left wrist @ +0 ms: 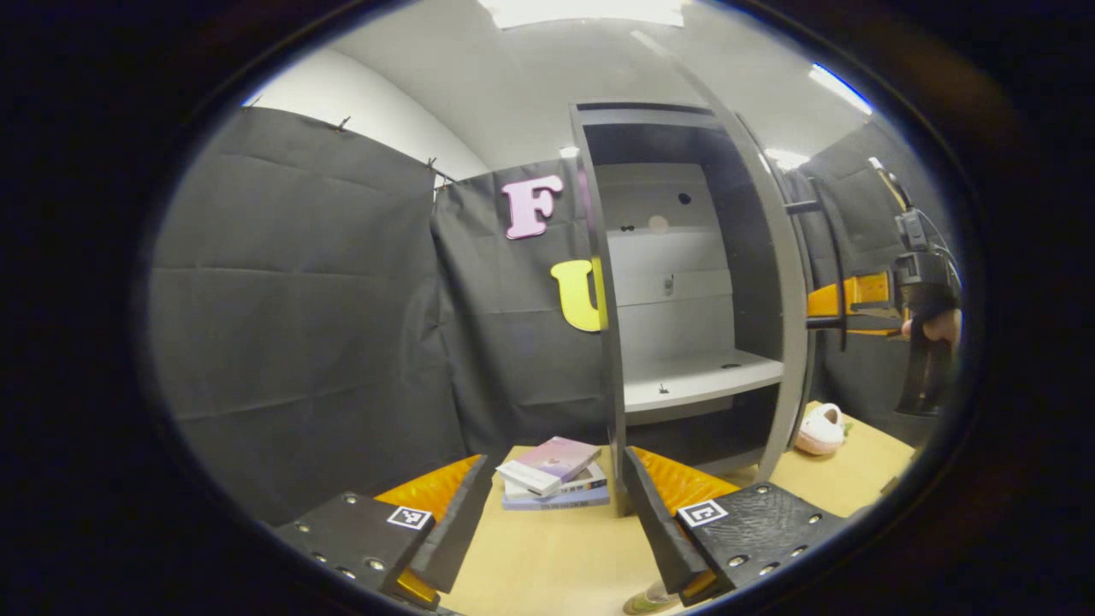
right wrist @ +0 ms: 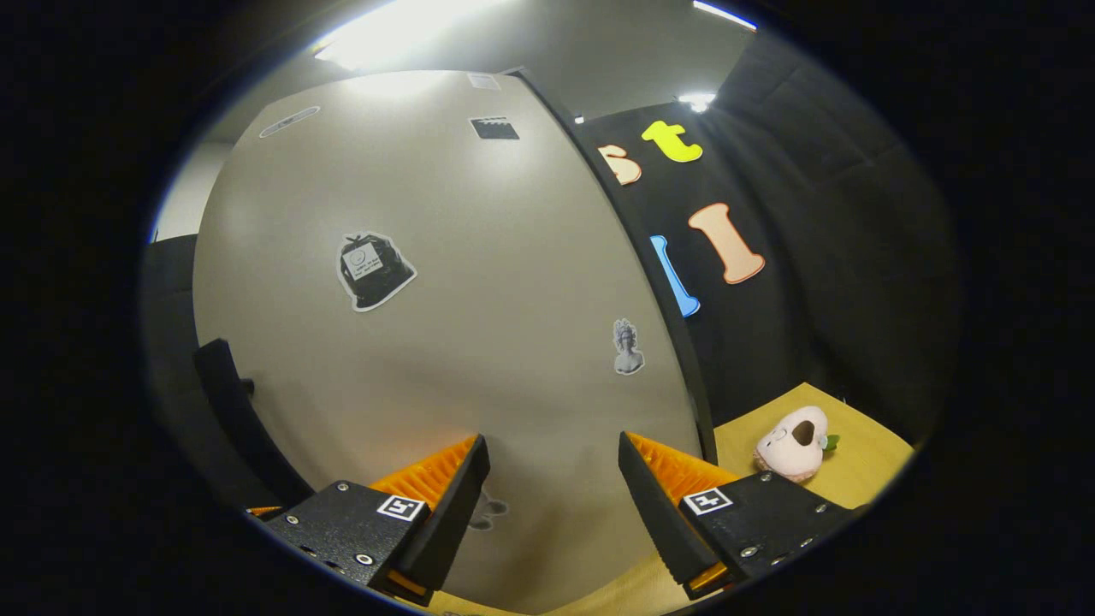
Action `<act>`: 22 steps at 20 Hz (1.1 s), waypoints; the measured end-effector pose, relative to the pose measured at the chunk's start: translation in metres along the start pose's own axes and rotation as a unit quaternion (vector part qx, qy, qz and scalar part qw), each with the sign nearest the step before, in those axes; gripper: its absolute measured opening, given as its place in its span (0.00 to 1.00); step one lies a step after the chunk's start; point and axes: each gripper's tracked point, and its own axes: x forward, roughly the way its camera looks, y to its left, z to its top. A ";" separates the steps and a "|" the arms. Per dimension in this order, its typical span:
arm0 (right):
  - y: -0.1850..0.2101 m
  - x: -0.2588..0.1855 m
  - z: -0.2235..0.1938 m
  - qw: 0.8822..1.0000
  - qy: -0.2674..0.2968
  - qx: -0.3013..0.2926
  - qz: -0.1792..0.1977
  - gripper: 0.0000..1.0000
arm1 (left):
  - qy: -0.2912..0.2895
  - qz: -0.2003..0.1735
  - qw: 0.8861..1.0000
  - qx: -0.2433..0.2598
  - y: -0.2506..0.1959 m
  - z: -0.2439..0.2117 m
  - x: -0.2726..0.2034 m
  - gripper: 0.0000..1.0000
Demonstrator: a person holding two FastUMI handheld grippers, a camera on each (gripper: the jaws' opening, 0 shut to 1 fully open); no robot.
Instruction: Open the cabinet door with the right hand, grasp the bottle in the cabinet with the left hand and place it on the coaster, then close the cabinet door with the right hand.
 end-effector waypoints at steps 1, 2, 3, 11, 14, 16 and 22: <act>0.004 -0.001 0.001 1.000 -0.004 -0.001 0.004 0.94 | 0.000 -0.002 1.000 -0.001 -0.001 -0.001 0.001 0.88; 0.009 -0.001 0.004 1.000 -0.010 -0.001 0.008 0.94 | -0.001 -0.002 1.000 -0.003 -0.001 -0.001 0.002 0.88; 0.011 -0.002 0.005 1.000 -0.012 -0.006 0.008 0.94 | 0.000 -0.003 1.000 -0.006 -0.002 0.001 0.004 0.88; 0.001 -0.037 0.013 0.989 -0.048 -0.127 -0.055 0.95 | -0.050 -0.037 0.998 -0.028 -0.044 0.053 0.017 0.95; 0.006 -0.048 0.017 0.985 -0.059 -0.151 -0.063 0.95 | -0.067 -0.055 0.996 -0.028 -0.070 0.069 0.026 0.82; 0.010 -0.055 0.024 0.980 -0.076 -0.169 -0.067 0.95 | -0.068 -0.064 0.995 -0.032 -0.084 0.076 0.028 0.81; 0.029 -0.078 0.021 0.975 -0.081 -0.200 -0.061 0.95 | -0.070 -0.078 0.993 -0.051 -0.111 0.097 0.022 0.88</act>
